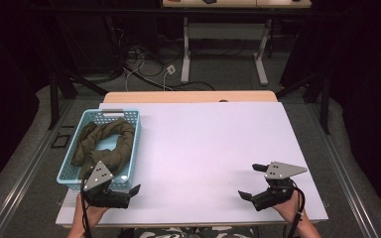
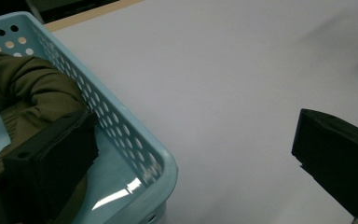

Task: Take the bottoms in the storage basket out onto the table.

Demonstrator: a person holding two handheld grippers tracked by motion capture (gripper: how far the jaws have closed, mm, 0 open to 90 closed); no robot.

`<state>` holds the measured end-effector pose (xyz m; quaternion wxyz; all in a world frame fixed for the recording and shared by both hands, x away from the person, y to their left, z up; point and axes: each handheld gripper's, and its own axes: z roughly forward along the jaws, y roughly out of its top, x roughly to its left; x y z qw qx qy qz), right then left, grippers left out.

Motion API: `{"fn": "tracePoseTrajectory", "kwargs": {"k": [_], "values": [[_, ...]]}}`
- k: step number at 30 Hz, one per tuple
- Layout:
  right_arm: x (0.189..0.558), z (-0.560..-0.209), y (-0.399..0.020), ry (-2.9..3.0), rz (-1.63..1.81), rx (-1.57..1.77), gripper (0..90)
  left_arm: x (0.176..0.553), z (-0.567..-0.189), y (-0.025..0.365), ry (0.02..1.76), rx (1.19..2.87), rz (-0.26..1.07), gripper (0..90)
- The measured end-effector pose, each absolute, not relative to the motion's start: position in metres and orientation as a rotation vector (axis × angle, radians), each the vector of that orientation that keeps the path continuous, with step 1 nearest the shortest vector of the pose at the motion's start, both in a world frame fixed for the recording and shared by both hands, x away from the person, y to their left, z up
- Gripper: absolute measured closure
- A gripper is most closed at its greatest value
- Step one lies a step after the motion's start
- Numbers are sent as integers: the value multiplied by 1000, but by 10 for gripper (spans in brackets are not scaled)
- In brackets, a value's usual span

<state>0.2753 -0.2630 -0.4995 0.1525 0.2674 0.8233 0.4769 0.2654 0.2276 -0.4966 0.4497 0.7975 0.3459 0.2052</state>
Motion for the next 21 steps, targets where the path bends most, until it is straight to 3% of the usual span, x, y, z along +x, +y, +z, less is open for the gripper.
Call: {"fn": "tracePoseTrajectory", "kwargs": {"k": [21], "values": [[277, -501, -261, 2386, 1378, 776, 2, 279, -476, 232, 955, 1991, 508, 0]]}}
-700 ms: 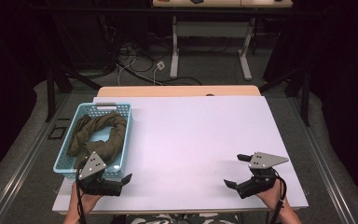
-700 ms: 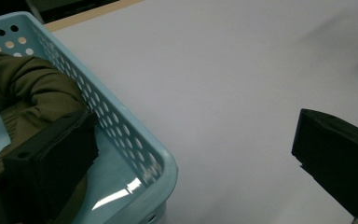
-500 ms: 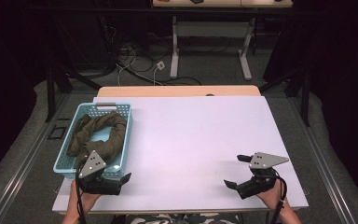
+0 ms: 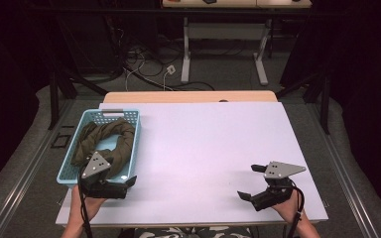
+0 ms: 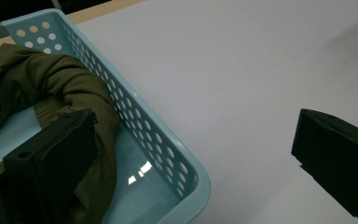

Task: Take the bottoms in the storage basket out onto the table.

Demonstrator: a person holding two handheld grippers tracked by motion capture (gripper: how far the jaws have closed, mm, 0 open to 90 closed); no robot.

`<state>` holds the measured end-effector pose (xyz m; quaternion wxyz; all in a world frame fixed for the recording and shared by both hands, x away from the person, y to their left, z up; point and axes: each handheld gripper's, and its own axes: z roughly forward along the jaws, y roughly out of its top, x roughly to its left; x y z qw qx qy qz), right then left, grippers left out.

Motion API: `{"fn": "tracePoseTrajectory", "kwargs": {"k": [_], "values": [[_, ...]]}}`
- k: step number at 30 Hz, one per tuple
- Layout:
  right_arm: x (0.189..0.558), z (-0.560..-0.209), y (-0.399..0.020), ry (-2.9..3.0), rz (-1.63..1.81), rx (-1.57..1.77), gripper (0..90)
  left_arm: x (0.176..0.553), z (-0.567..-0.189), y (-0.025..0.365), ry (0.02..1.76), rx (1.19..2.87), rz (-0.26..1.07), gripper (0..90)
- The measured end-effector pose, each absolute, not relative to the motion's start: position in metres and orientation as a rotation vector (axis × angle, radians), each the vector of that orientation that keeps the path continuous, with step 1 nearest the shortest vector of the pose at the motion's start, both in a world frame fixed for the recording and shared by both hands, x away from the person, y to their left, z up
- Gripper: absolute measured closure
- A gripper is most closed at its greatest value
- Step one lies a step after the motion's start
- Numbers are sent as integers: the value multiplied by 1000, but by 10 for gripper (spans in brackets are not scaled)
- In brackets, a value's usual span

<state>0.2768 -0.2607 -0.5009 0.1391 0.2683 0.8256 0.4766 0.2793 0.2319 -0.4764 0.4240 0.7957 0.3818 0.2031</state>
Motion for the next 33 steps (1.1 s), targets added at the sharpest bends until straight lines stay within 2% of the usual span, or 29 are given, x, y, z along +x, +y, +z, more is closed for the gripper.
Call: {"fn": "tracePoseTrajectory", "kwargs": {"k": [33], "values": [[278, -502, -253, 2423, 1336, 746, 5, 333, -459, 257, 1081, 2133, 519, 0]]}}
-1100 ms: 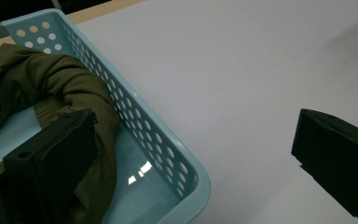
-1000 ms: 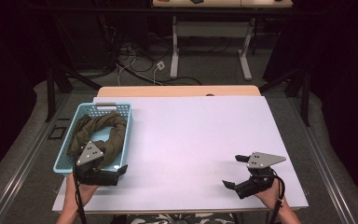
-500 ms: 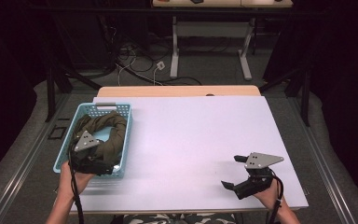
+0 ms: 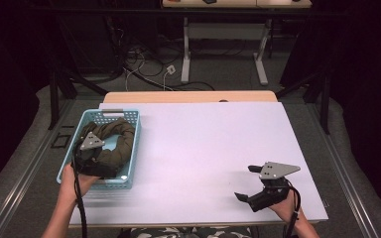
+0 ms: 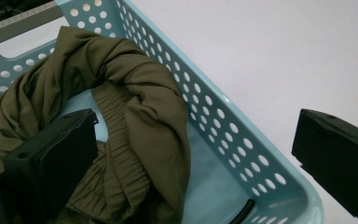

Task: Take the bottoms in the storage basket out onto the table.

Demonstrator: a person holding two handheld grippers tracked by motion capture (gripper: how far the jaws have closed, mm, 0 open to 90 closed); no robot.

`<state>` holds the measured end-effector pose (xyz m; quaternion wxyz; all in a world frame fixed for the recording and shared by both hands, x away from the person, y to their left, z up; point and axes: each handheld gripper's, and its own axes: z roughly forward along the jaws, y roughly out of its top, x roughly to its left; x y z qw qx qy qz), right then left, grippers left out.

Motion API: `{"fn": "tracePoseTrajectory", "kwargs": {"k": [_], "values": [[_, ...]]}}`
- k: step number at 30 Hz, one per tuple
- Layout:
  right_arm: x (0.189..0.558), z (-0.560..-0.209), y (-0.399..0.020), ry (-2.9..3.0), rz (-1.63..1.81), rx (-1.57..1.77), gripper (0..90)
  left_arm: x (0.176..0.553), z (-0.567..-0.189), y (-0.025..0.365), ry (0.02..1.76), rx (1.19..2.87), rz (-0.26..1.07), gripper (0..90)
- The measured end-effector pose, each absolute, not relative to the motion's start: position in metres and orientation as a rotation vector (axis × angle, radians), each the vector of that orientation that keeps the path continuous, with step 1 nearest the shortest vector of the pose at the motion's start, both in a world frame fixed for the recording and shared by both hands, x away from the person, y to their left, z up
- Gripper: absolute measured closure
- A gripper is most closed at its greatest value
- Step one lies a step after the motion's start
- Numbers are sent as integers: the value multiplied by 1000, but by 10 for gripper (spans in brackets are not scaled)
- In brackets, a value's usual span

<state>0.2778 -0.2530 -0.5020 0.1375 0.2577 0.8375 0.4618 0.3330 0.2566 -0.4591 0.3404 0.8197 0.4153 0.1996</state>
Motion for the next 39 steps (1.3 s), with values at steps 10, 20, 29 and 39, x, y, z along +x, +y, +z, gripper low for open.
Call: {"fn": "tracePoseTrajectory", "kwargs": {"k": [10, 20, 29, 39], "values": [[279, -503, -252, 2426, 1323, 748, 7, 354, -457, 261, 1118, 2208, 539, 0], [280, -503, -251, 2432, 1320, 743, 9, 375, -460, 256, 1138, 2254, 508, 0], [280, -503, -250, 2438, 1300, 741, 11, 387, -465, 263, 1179, 2308, 512, 0], [280, -503, -250, 2447, 1295, 742, 13, 391, -471, 260, 1182, 2360, 509, 0]]}}
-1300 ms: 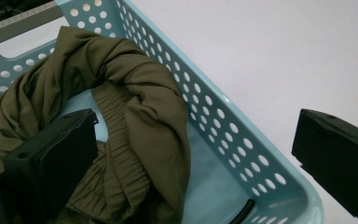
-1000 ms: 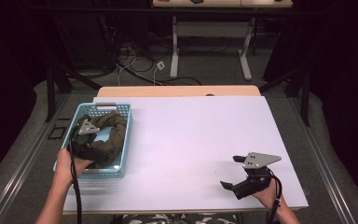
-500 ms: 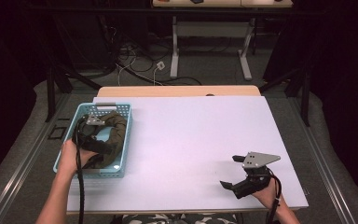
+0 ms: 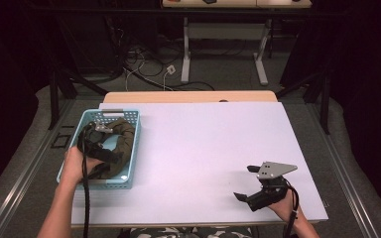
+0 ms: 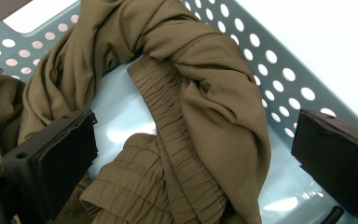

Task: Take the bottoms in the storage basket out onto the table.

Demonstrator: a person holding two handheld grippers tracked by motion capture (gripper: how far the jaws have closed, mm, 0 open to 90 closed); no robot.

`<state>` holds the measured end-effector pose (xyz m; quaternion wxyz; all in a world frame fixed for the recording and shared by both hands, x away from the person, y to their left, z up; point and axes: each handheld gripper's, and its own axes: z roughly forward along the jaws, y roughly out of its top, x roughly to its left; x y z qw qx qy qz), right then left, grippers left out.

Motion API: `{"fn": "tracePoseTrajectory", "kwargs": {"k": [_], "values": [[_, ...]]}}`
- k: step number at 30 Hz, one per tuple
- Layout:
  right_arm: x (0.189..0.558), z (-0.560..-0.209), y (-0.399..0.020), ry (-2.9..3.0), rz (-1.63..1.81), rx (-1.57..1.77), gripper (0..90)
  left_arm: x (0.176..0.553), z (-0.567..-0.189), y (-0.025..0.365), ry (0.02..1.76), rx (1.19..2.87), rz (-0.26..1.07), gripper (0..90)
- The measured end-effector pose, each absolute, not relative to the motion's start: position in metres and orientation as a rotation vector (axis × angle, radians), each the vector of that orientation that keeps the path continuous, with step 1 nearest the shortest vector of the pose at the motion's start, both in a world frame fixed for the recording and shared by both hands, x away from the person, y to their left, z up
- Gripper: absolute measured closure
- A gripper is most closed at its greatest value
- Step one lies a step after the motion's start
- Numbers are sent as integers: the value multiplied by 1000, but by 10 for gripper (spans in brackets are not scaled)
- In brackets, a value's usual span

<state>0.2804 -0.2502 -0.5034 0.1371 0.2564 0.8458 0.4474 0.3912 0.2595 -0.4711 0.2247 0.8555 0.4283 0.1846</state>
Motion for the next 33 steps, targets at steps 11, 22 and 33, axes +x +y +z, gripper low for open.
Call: {"fn": "tracePoseTrajectory", "kwargs": {"k": [11, 22, 33], "values": [[280, -504, -252, 2451, 1293, 752, 14, 398, -481, 254, 1164, 2424, 495, 0], [280, -504, -252, 2458, 1287, 751, 15, 403, -491, 246, 1149, 2485, 507, 0], [280, -504, -253, 2458, 1280, 766, 17, 404, -498, 242, 1112, 2531, 426, 57]]}}
